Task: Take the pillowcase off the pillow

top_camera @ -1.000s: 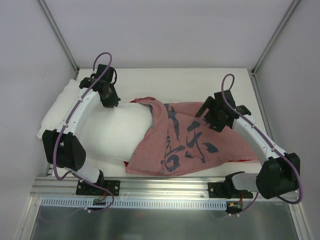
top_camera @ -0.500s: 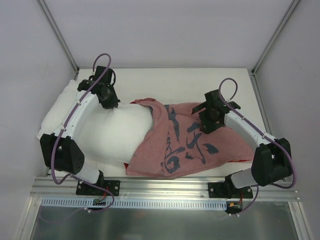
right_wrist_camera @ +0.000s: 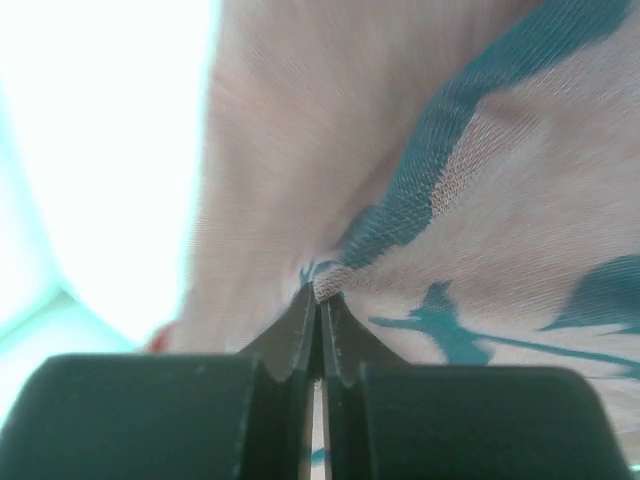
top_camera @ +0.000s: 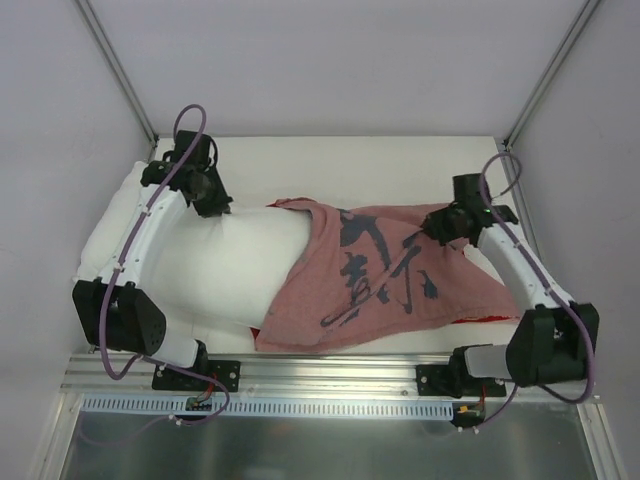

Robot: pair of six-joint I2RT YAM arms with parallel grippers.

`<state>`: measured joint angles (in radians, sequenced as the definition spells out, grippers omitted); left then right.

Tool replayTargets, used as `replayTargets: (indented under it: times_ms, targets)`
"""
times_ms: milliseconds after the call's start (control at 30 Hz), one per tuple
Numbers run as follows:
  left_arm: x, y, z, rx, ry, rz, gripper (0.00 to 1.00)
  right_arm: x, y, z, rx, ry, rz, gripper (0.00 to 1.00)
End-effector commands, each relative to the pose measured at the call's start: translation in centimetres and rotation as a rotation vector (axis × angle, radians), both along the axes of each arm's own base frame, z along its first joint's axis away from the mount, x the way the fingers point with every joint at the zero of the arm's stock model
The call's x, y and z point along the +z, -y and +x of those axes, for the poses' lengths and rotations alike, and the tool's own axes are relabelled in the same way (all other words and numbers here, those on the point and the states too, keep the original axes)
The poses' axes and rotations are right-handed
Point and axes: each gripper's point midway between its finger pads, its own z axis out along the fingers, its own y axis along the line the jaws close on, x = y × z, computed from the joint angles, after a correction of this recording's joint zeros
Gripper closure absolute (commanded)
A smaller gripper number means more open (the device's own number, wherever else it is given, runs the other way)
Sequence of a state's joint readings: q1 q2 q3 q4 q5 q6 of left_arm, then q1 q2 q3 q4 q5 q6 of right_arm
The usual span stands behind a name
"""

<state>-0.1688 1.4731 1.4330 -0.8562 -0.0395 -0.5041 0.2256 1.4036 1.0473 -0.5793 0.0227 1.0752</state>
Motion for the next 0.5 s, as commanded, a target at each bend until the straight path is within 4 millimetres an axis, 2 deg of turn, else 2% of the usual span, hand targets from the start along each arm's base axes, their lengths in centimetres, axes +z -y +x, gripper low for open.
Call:
replayTargets:
  times_ms: [0,33,67,100,133,200,233,267,300,367,467]
  targets:
    - [4.3,-2.9,-0.3,0.059,0.090,-0.053,1.00,7.5,5.9,0.8,-0.072,0.229,-0.080,0.99]
    - [5.6,-3.2,0.2,0.064,0.121,-0.092,1.00,10.9,8.3,0.6,-0.123,0.305,-0.103,0.99]
    - [6.2,-4.1,0.6,0.085,0.136,-0.106,1.00,12.5,9.2,0.4,-0.132,0.338,-0.126,0.99]
    - [6.7,-5.9,1.1,0.135,0.151,-0.110,1.00,14.0,10.5,0.2,-0.130,0.370,-0.173,0.99]
    - [8.2,-6.7,1.6,0.154,0.190,-0.111,1.00,17.1,12.1,0.0,-0.162,0.421,-0.209,0.99]
    - [9.1,-7.6,2.6,0.192,0.210,-0.132,1.00,19.9,13.3,-0.4,-0.147,0.467,-0.270,0.99]
    - [10.4,-8.4,3.1,0.216,0.244,-0.142,1.00,22.5,13.9,-0.5,-0.155,0.512,-0.291,0.99]
    - [10.3,-8.3,3.8,0.229,0.234,-0.172,1.00,23.2,14.2,-0.4,-0.150,0.519,-0.304,0.99]
    - [11.6,-8.4,4.6,0.232,0.268,-0.182,1.00,24.0,14.6,-0.4,-0.149,0.529,-0.332,0.99]
    - [12.3,-8.3,5.6,0.233,0.280,-0.206,1.00,25.8,15.3,-0.7,-0.167,0.559,-0.356,0.99]
    - [13.5,-8.6,7.1,0.247,0.304,-0.253,1.00,26.8,17.1,-1.2,-0.224,0.572,-0.377,0.99]
